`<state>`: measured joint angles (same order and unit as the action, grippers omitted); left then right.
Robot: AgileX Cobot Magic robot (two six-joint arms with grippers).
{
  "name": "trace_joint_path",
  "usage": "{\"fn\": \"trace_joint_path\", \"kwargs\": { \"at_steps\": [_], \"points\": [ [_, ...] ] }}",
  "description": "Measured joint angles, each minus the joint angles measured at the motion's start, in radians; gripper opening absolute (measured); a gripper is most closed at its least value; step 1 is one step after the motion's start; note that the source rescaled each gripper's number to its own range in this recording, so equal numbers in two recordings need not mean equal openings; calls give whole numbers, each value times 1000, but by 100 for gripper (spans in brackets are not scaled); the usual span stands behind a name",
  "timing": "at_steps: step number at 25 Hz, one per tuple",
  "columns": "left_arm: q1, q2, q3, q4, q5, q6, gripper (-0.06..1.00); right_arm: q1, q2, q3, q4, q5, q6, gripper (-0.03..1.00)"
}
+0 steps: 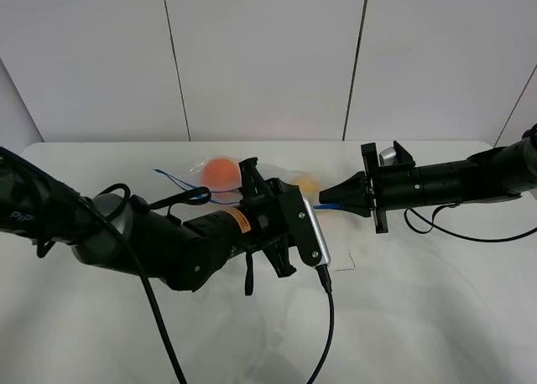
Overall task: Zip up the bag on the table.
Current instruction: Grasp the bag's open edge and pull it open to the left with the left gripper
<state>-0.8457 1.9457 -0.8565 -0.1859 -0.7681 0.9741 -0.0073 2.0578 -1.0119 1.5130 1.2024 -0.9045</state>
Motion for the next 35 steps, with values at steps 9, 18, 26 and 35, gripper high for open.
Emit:
{"fn": "trace_joint_path", "kwargs": {
  "at_steps": [9,18,26,35],
  "points": [
    [0,6,-1,75,-19,-19,44,0,0,0,6,0,0,0],
    [0,6,-1,78,-19,-19,10,0,0,0,6,0,3,0],
    [0,6,-1,78,-19,-27,0,0,0,0,6,0,4,0],
    [18,6,-1,89,-21,-26,0,0,0,0,14,0,4,0]
  ]
}}
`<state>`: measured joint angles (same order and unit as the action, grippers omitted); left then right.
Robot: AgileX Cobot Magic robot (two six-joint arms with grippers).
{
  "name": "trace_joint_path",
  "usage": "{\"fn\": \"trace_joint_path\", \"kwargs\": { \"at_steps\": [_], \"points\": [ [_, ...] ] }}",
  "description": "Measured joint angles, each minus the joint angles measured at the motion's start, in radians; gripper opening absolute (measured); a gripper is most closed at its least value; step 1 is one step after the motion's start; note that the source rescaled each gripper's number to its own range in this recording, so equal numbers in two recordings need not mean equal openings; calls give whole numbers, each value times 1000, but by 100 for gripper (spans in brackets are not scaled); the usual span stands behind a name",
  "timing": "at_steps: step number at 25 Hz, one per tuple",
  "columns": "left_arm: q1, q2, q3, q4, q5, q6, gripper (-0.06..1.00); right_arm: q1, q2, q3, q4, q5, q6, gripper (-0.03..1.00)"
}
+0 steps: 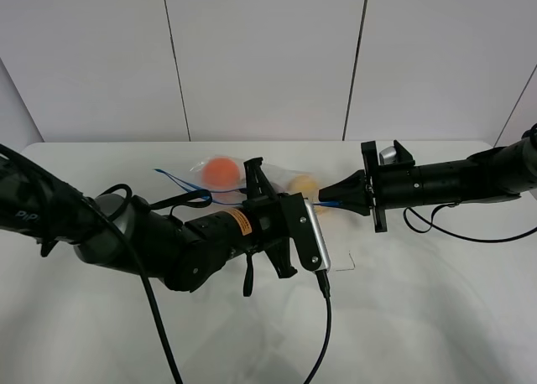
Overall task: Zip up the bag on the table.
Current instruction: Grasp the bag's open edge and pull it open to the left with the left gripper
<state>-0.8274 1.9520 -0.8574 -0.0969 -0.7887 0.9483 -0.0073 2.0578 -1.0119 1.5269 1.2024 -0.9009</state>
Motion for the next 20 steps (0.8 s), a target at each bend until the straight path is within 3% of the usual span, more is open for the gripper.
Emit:
{"fn": "trace_joint_path", "kwargs": {
  "at_steps": [10,20],
  "points": [
    [98,-32,75,27,-31,7,0,0,0,-1,15,-5,0,0],
    [320,-107,192,30,-62,7,0,0,0,-1,22,-2,11,0]
  ]
}}
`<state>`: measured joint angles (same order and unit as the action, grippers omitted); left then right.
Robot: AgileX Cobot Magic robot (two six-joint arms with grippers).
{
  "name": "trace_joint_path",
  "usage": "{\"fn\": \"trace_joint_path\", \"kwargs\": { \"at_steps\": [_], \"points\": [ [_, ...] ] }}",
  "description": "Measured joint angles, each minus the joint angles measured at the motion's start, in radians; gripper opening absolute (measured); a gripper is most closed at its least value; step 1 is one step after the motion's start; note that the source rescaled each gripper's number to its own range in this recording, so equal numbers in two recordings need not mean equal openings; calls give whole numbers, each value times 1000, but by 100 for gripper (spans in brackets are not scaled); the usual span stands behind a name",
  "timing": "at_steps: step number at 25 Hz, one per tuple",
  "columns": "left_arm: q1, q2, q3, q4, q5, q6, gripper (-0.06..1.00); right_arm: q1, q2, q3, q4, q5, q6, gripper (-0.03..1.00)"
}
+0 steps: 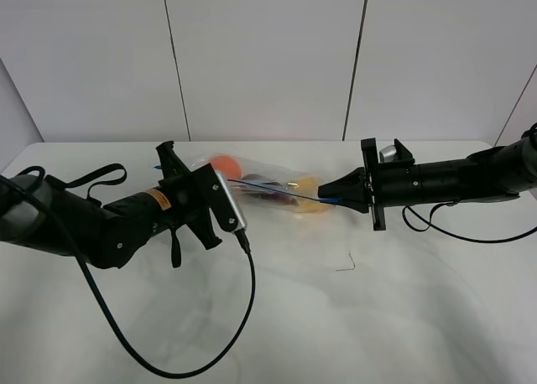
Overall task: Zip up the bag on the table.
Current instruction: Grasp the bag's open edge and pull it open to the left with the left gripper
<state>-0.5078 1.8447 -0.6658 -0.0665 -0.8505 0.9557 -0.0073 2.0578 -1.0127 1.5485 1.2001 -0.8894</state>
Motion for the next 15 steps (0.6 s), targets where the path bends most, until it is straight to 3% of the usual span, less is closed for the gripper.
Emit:
{"fn": "trace_joint_path", "kwargs": {
  "at_steps": [11,15],
  "points": [
    [214,-1,127,33,-149,4,0,12,0,0,-1,3,27,0],
    [249,-1,151,42,-190,4,0,12,0,0,-2,8,29,0]
  ]
}}
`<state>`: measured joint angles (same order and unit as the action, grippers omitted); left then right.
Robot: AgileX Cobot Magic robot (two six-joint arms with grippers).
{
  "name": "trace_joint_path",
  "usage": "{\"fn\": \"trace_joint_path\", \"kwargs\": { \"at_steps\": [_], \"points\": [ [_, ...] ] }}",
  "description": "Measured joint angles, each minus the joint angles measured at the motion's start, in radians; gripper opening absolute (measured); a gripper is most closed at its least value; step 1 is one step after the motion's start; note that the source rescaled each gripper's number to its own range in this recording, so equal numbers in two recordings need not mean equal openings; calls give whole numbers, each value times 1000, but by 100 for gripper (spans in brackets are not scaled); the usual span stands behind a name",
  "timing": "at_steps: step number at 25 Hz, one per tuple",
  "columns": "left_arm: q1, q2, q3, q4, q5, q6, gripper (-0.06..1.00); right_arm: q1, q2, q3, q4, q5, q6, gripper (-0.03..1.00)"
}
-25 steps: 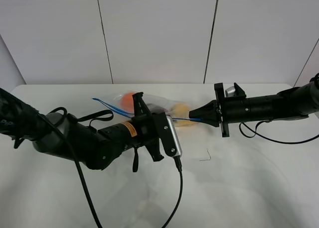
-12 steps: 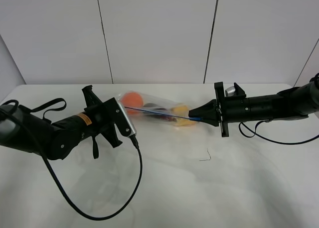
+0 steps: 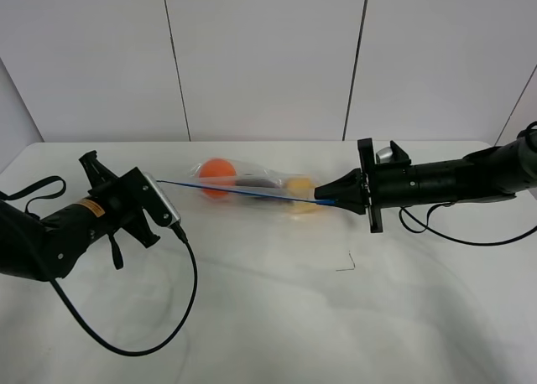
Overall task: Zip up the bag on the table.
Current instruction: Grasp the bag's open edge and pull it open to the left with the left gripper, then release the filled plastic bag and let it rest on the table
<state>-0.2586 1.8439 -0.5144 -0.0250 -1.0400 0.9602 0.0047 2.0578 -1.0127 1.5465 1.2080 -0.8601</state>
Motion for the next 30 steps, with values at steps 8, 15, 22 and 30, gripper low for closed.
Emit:
{"fn": "trace_joint_path", "kwargs": {
  "at_steps": [8,15,22,30],
  "points": [
    [3,0,5,7,-33,-22,3,0,0,0,2,1,0,0],
    [24,13,10,-108,-85,-170,86,-8,0,0,-14,2,0,0],
    [25,60,31,-266,-163,-242,100,-8,0,0,-14,2,1,0],
    [36,21,51,-293,-166,-655,100,-8,0,0,-14,1,4,0]
  ]
}}
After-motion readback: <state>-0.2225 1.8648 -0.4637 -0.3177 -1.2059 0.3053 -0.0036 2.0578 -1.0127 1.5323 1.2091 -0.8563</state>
